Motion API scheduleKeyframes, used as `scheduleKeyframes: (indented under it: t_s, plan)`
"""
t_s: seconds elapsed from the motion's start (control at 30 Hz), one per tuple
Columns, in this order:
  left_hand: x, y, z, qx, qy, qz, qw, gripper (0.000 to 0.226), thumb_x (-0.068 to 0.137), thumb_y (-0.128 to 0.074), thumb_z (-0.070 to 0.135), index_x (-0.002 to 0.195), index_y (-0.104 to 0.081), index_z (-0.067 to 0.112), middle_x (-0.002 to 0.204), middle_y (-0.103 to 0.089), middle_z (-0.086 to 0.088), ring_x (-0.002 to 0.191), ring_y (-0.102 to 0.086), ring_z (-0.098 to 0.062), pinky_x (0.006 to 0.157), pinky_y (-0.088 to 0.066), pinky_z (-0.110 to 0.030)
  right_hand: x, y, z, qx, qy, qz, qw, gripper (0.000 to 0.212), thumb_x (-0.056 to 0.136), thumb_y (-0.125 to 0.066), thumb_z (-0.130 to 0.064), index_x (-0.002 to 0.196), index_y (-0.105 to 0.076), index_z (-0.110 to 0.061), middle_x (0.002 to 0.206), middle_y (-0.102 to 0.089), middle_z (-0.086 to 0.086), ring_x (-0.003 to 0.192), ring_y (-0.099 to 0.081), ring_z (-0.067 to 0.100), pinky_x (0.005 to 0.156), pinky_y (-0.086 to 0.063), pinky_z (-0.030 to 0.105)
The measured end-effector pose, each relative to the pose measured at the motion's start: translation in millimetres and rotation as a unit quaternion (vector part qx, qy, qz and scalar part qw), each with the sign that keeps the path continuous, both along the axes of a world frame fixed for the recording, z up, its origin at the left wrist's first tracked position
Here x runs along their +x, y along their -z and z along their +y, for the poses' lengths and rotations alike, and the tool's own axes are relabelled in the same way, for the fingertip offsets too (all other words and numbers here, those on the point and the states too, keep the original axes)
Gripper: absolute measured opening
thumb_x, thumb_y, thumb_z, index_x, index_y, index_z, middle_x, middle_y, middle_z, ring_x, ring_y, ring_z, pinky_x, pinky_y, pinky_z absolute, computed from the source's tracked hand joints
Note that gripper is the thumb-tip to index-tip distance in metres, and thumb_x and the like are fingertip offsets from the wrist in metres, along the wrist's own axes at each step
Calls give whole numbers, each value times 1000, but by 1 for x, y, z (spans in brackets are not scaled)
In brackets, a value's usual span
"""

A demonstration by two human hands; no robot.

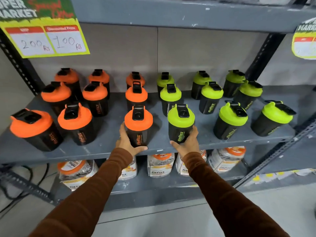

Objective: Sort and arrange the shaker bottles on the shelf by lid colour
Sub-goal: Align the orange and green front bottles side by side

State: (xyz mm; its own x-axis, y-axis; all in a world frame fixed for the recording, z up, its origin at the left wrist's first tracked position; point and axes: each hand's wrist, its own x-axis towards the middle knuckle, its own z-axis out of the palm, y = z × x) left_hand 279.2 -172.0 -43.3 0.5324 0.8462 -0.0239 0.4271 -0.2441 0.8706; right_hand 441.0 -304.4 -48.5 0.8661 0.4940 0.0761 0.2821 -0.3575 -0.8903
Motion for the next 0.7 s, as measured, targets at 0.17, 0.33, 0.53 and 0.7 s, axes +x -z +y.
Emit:
scheduleKeyframes:
  t_s: [0.17, 0.33, 0.53, 0.7]
  plan:
    - [-1, -6, -2, -7, -4, 7, 1000, 113, 58, -84, 13, 140, -6, 16, 138, -42, -17, 125, -41, -35, 104, -33, -44, 1, 0, -2, 9, -8, 11, 1000, 92, 56, -84, -9, 128, -26, -16, 128, -54, 15, 116, -54, 31, 102, -44, 47]
    - [-1, -8, -2, -24, -8, 1, 1000, 113, 57, -84, 10, 140, -7, 15, 139, -42, -18, 126, -40, -35, 106, -32, -46, 3, 4, 0, 15, -19, 9, 1000, 94, 55, -85, -9, 128, -25, -16, 129, -51, 16, 118, -52, 31, 103, -42, 49]
    - [-1, -5, -2, -24, -10, -7, 1000, 113, 56, -84, 10, 140, -8, 16, 137, -44, -18, 123, -43, -35, 105, -34, -47, 4, 7, 0, 23, -21, 9, 999, 93, 58, -84, -7, 130, -25, -11, 130, -50, 17, 119, -50, 32, 103, -43, 48]
    - [1, -2, 2, -24, -10, 7, 1000, 121, 56, -85, 13, 141, 1, 21, 140, -40, -18, 126, -40, -37, 106, -33, -50, 4, 2, -4, 27, -41, -11, 999, 100, 57, -85, -8, 134, -22, -9, 136, -42, 17, 126, -44, 31, 108, -37, 43]
